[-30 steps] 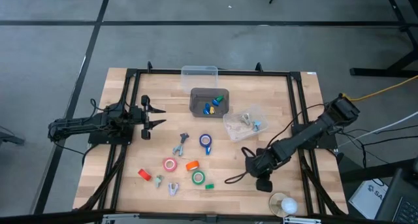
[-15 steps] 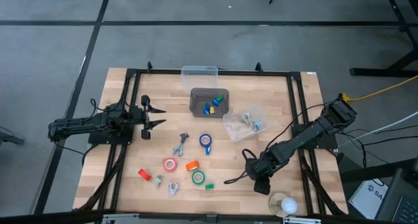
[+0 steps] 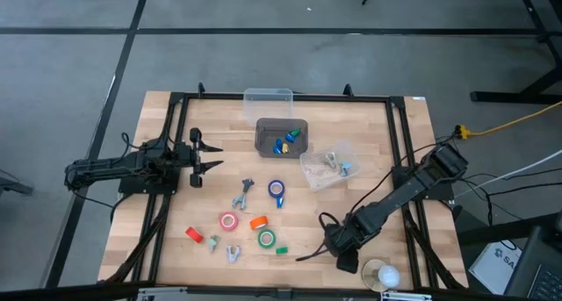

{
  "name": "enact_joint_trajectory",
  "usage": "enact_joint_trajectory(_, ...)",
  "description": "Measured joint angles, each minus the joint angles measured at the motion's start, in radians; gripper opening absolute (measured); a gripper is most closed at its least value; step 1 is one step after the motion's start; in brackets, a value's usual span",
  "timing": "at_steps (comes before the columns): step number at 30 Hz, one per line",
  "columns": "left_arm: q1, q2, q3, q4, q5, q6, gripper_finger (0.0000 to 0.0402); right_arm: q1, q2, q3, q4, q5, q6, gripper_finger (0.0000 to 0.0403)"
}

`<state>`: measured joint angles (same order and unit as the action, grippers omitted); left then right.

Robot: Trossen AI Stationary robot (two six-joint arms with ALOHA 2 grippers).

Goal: Pick and place Stapler, Stapler remover, tape
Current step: Put the green stapler into the black bin

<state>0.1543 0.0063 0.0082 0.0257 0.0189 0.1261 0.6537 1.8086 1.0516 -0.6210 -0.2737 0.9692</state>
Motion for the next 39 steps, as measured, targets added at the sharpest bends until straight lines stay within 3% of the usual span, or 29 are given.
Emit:
enact_joint_trajectory(9,0.0,0.0,0.0,0.0,0.0,0.0,0.0169,0.0,0.015,0.032,-0.048,0.007,-0.006,0.0149)
enact_joint_trajectory(15,0.0,0.0,0.0,0.0,0.0,0.0,0.0169,0.004,0.01,0.107,-0.23,0.112,-0.031,0.0149)
enact_joint_trajectory(22,0.0,0.0,0.0,0.0,0.0,0.0,0.0169,0.022,0.01,0.106,-0.26,0.116,-0.034,0.0149)
enact_joint_trajectory(31,0.0,0.0,0.0,-0.001,0.0,0.0,0.0169,0.017,0.01,0.106,-0.447,0.252,-0.076,0.0149)
enact_joint_trajectory(39,0.0,0.0,0.0,0.0,0.0,0.0,0.0169,0.011,0.009,0.051,-0.411,0.266,-0.166,0.0149)
